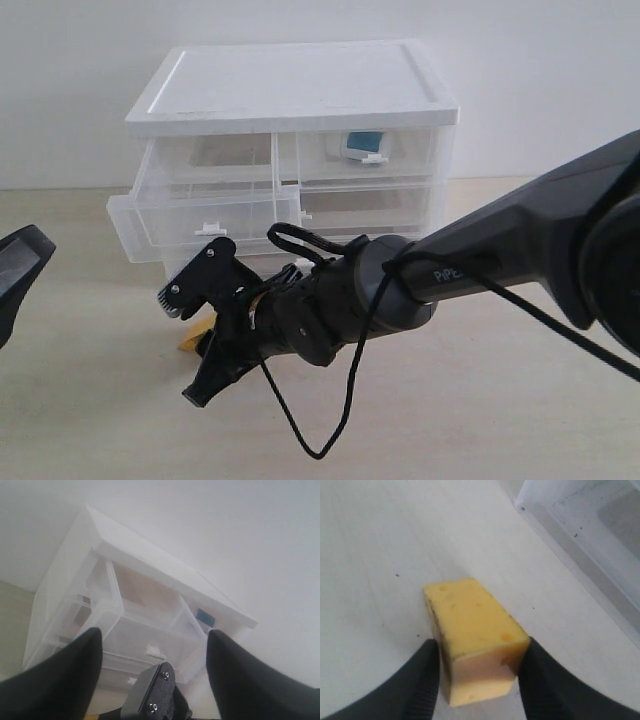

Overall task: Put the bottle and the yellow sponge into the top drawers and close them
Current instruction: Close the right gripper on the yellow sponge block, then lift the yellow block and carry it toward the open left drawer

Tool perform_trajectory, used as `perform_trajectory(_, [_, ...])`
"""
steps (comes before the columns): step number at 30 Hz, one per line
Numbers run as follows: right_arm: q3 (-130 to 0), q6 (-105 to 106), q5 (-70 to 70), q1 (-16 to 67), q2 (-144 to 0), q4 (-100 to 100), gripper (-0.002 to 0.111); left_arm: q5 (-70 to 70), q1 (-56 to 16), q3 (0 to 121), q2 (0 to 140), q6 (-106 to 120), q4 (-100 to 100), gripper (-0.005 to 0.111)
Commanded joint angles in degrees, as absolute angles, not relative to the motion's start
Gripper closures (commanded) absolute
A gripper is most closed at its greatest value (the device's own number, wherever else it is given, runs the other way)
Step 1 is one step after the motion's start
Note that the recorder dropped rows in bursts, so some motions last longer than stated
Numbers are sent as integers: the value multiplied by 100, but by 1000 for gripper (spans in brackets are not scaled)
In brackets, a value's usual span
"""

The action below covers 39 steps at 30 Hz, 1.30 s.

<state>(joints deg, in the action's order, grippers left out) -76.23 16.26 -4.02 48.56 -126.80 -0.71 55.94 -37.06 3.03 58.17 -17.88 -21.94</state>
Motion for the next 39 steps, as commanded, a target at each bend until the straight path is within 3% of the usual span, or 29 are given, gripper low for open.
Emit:
perform_trajectory(1, [-7617, 1511, -388, 4853, -12699, -73, 89, 5600, -3728, 280, 5773, -1758, -2210, 50])
perform_trajectory(6, [-7617, 1497, -306, 4853, -12699, -73, 103, 5600, -3728, 280, 5773, -1758, -2210, 50])
perform_trajectory(9, [-7617, 1488, -152, 4865, -12699, -73, 106, 5600, -3728, 280, 5773, -1758, -2210, 50])
perform_trajectory(20, [-7617, 1502, 161, 5203, -12592, -73, 106, 5600, -3728, 280, 5773, -1758, -2210, 50])
perform_trajectory(39, [-7595, 1448, 1851, 5312, -11366, -117, 108, 5610, -3728, 280, 5773, -1748, -2232, 50])
